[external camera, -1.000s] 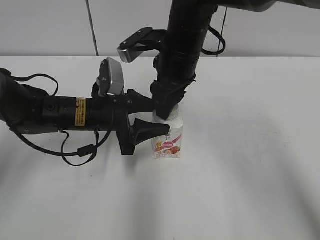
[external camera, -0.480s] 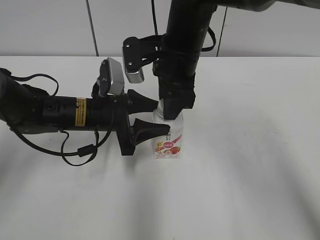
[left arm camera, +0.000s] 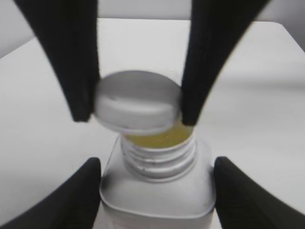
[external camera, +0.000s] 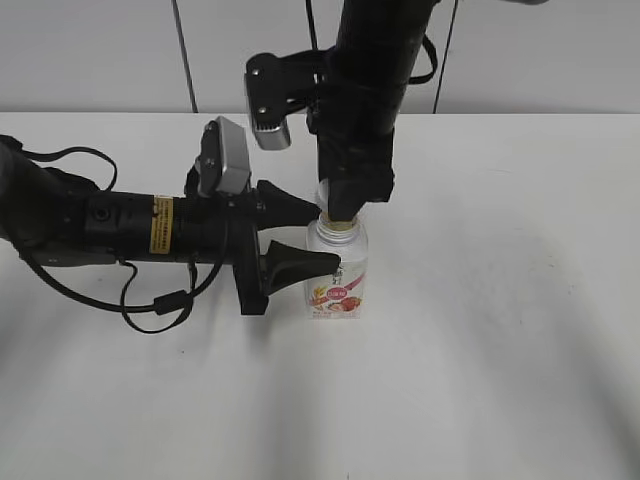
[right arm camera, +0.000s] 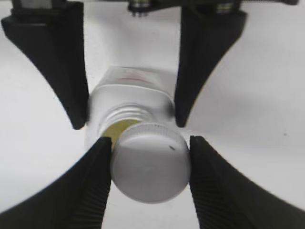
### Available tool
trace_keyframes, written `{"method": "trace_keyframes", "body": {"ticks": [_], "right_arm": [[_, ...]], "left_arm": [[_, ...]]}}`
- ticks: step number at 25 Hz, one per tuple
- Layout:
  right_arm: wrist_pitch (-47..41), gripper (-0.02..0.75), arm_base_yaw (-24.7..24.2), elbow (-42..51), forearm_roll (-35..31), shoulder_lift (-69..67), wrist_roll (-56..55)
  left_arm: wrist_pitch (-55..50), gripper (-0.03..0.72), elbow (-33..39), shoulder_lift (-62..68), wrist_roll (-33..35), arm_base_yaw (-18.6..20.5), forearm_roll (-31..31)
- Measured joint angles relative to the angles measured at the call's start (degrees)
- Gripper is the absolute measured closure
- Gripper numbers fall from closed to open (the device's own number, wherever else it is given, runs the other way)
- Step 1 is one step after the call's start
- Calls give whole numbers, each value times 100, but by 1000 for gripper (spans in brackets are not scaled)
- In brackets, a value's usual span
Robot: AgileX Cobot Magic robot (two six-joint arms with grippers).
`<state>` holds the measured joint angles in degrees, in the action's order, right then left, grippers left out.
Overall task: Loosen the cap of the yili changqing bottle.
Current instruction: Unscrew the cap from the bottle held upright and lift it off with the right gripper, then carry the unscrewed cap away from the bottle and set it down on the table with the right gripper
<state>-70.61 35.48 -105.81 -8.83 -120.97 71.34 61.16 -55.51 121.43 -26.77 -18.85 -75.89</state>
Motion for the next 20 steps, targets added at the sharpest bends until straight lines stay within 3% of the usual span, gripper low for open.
{"method": "trace_keyframes", "body": {"ticks": [6,9,14,17,20], "right_arm": [[29,345,0,-12,290,211,-662],[29,345,-5,-12,647,236,-1820],[34,345,-5,-12,1126,247,-4646],[34,345,-23,-12,1187,247,-5951],[34,345,-66,-12,1039,247,-6531]], "left_arm": [[8,252,-7,0,0,0,-39],[8,252,-7,0,0,0,-45],[8,252,-7,0,0,0,-45],[8,252,-7,0,0,0,-45],[8,252,-7,0,0,0,-45]]}}
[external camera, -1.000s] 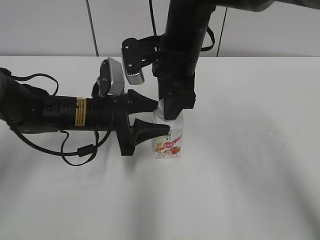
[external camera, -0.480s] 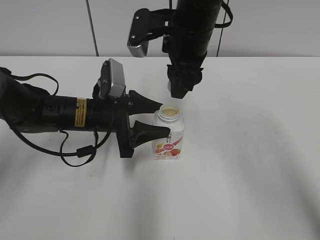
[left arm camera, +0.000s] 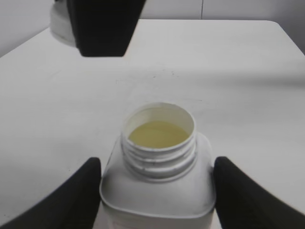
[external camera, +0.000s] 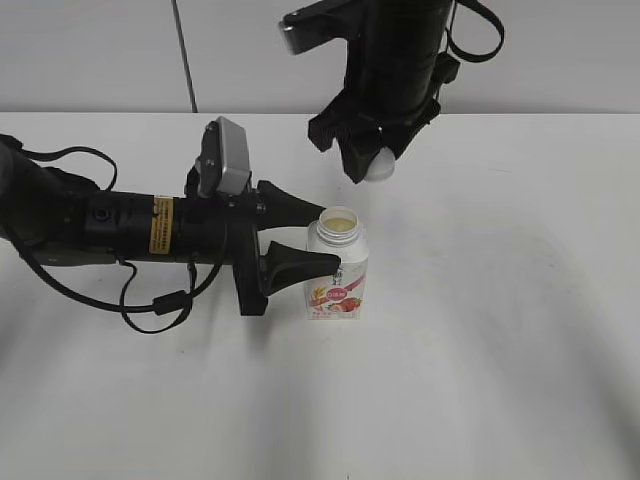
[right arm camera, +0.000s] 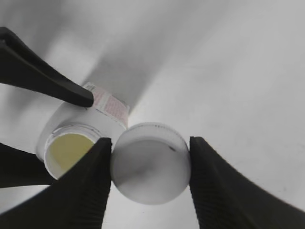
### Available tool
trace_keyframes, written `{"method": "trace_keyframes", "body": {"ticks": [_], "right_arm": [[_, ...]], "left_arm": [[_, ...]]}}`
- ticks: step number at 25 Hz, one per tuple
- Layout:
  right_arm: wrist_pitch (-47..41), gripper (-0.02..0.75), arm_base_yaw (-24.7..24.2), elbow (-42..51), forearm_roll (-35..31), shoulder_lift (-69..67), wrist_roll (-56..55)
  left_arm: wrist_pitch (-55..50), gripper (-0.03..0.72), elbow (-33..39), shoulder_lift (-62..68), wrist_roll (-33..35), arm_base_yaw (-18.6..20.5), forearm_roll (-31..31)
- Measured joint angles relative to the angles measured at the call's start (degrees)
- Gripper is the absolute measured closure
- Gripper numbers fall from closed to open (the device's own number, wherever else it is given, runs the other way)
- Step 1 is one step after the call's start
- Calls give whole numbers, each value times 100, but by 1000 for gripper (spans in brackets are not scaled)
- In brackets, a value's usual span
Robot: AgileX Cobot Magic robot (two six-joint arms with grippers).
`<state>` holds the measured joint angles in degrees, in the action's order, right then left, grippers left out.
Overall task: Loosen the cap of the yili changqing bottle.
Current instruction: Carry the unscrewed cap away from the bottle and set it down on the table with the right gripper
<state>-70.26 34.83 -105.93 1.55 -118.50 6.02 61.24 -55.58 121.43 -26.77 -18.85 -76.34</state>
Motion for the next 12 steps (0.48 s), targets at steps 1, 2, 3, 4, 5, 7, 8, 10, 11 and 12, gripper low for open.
{"method": "trace_keyframes", "body": {"ticks": [1,2,3,4,5,7,8,10,11,12], "right_arm": [[0,345,-35,0,-106,0,-60],[0,345,-75,0,-155,0,-86],[0,345,-120,0,-212,0,-104],[0,345,-192,0,-231,0,-125],[0,345,-285,0,-307,5,-130],[0,345,-491,6,-486,45,-135],[6,345,-607,30,-563,74,-141],[6,345,-821,117,-606,172,-159],[6,345,-942,156,-618,219,-159],[6,345,-1062,204,-623,255,-159]], "left_arm": [[0,252,0,0,0,0,0],[0,252,0,0,0,0,0],[0,252,0,0,0,0,0],[0,252,0,0,0,0,0],[0,252,0,0,0,0,-6],[0,252,0,0,0,0,-11],[0,252,0,0,0,0,-11],[0,252,0,0,0,0,-11],[0,252,0,0,0,0,-11],[0,252,0,0,0,0,-11]]}}
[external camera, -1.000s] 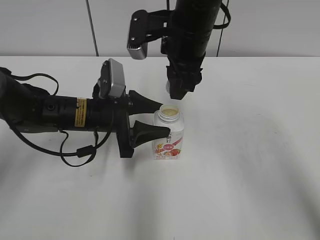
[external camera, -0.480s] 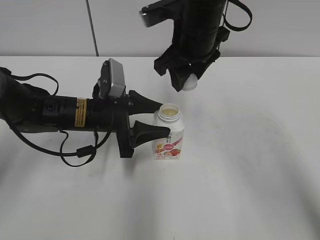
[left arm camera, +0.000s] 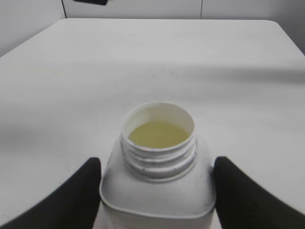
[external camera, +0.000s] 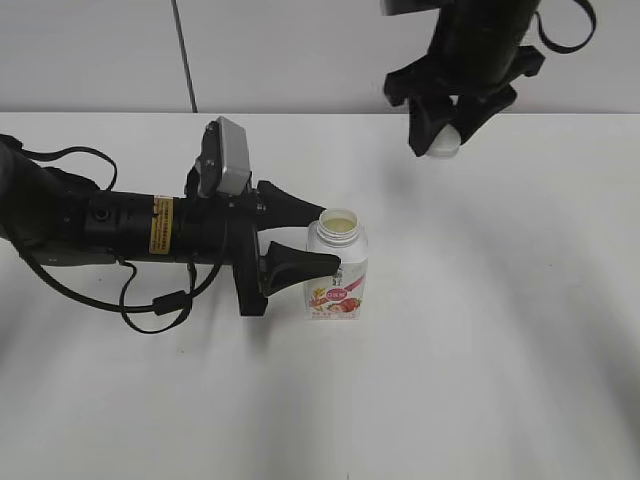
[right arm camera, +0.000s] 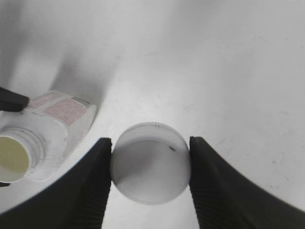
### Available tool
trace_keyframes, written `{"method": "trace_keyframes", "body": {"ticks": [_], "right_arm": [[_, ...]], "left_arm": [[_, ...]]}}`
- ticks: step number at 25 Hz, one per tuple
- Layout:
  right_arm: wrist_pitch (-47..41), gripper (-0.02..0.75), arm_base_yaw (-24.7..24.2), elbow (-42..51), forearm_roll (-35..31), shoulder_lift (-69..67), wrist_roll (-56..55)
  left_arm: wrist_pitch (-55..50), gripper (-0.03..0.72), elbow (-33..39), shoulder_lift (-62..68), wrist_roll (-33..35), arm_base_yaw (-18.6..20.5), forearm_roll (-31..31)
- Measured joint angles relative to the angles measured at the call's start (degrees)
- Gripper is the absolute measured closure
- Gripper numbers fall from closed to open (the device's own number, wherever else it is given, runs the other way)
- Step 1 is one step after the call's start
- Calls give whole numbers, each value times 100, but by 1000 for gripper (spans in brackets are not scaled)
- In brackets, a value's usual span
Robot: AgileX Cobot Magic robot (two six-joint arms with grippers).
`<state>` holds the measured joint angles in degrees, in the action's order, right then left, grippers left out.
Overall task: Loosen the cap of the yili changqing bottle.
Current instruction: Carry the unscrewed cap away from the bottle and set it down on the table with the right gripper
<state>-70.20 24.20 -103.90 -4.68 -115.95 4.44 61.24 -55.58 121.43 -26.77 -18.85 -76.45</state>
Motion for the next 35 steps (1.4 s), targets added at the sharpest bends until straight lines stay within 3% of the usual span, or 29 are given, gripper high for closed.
{"method": "trace_keyframes", "body": {"ticks": [8,12,24,33,35], "right_arm": [[33,345,-852,640,-11,96,-15],[583,346,-1067,1131,-11,96,-15],[2998,346,-1139,2975,-53,83,-360],[3256,344,-1139,3055,-59,-332,-506],[3228,279,-1139,3055,-74,-332,-511]], "left_arm": [[0,252,0,0,0,0,0],[0,252,0,0,0,0,0],[5,252,0,0,0,0,0],[5,252,0,0,0,0,-5],[5,252,0,0,0,0,-5]]}}
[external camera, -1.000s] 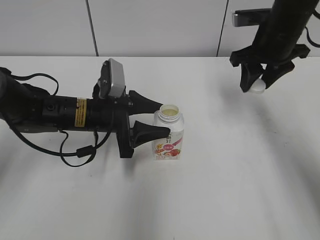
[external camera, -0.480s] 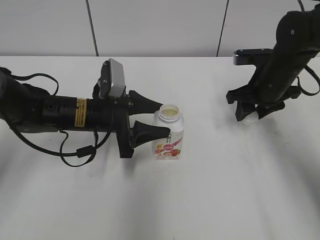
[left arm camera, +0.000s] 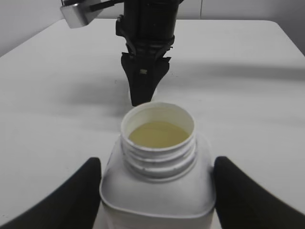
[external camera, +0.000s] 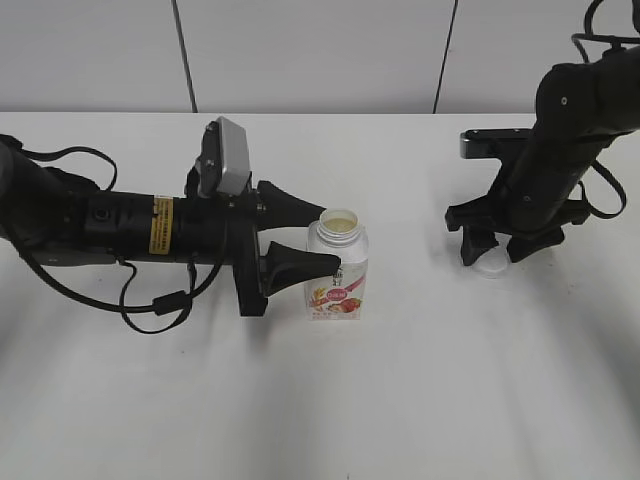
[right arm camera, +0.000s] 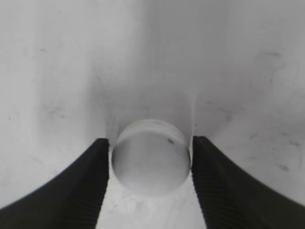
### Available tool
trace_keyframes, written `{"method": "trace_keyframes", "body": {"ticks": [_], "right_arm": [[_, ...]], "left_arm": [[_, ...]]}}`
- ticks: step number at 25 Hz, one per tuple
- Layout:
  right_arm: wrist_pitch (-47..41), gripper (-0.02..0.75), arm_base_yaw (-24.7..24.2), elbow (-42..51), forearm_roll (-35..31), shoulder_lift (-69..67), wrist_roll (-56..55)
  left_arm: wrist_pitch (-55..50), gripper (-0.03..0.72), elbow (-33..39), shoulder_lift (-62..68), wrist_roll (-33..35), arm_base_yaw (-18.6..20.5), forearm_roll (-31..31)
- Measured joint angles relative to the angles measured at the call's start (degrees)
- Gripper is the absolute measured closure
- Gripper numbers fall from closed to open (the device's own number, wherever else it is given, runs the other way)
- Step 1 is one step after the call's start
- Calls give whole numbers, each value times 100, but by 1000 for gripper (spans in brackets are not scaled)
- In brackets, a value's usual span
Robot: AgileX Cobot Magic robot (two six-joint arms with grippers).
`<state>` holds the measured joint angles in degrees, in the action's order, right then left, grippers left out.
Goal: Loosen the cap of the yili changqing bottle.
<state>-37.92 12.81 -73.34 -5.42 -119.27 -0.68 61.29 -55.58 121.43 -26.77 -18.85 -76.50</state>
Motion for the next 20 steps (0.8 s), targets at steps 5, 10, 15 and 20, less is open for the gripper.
{"method": "trace_keyframes", "body": {"ticks": [5,10,15,20], "right_arm": [[-145,106,0,0,-133,12,0],[-392,142,0,0,-214,316,0],[-682,146,0,-6,-221,850,98],[-766,146,0,-10,-221,1286,141]], "left_arm": [[0,252,0,0,0,0,0],[-60,198,0,-32,0,0,-120],[-105,70,0,-32,-168,88,-461],[-110,69,21,-64,-397,338,-706]]}}
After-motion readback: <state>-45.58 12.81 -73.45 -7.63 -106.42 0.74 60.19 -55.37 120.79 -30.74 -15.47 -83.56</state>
